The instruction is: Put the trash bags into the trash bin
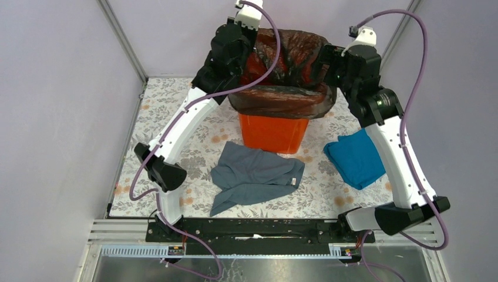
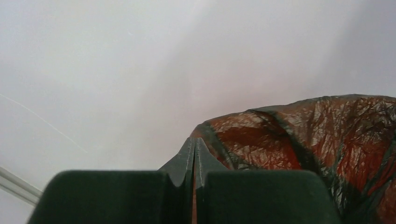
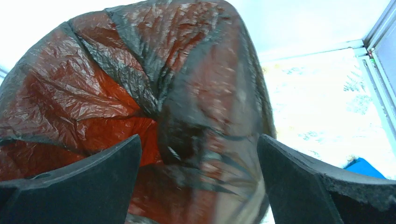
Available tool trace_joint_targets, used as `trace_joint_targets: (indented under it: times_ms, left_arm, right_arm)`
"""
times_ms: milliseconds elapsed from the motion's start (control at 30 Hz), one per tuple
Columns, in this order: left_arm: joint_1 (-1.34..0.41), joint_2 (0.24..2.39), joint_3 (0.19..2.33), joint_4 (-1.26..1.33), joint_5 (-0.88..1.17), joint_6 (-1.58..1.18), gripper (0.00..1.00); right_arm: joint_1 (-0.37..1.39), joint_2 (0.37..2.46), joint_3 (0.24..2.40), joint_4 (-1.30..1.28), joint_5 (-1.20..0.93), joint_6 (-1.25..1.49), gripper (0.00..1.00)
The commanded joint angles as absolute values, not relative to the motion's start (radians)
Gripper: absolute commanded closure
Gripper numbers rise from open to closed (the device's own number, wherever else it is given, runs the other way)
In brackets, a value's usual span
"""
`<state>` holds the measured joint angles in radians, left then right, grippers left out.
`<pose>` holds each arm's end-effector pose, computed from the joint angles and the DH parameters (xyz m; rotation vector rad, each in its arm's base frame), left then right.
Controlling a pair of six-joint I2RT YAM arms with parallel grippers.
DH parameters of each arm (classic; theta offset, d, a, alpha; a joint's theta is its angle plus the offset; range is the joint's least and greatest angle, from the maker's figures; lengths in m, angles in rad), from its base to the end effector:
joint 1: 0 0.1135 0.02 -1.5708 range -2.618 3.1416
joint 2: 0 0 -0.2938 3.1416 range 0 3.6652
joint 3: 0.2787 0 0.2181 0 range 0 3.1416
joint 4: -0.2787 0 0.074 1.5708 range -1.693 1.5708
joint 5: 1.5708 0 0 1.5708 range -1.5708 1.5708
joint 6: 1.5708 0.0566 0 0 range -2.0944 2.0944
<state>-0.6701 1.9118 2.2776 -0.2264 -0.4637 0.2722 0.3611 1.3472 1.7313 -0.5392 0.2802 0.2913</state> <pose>0.3418 -0.2385 0.5387 0.2958 1.4156 0.0058 0.2428 0.0750 0.5144 0.1469 1.7195 0.2410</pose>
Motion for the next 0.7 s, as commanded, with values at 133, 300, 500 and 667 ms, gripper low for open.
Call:
trace_joint_targets:
  times_ms: [133,300,500,667]
  left_arm:
    - [-0.673,1.836,2.298,-0.284,-0.445,0.117,0.96]
    - [-0.672,1.762,2.24,-0.366,-0.436,0.016,0.42]
    - [-0.616,1.694,2.173,-0.507,-0.358,-0.152,0.11]
    - [-0.551,1.616,2.056,-0.503,-0.242,-0.266,0.07]
  right_arm:
    - [0.314,1.526,1.944,-0.712,0.169,0.307,0.0]
    - [0.3,1.596,1.966,-0.79,0.247,0.303,0.14]
    - [0.186,1.603,1.89,-0.744,0.017,0.375,0.55]
    - [0.065,1.536,1.753,-0.618,-0.107,0.487,0.97]
